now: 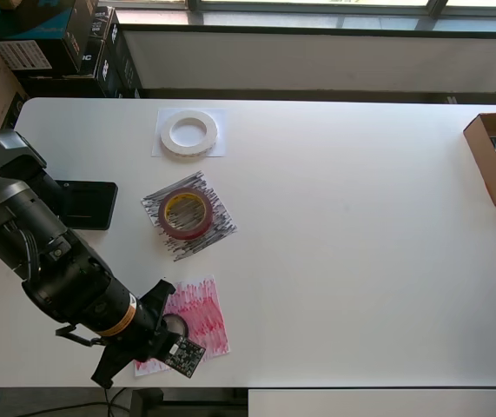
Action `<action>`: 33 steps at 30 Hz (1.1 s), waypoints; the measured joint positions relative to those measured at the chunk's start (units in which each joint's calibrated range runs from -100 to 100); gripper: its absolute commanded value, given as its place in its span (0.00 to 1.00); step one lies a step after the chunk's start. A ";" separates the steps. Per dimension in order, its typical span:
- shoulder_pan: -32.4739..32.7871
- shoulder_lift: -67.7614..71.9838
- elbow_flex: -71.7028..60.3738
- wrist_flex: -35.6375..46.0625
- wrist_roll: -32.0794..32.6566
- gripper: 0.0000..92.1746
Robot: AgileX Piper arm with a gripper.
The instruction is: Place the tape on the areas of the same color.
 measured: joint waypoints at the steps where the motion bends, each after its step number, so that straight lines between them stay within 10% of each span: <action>1: -0.35 0.14 0.34 0.00 0.00 0.01; 33: 10.27 -0.48 -2.58 0.29 0.89 0.01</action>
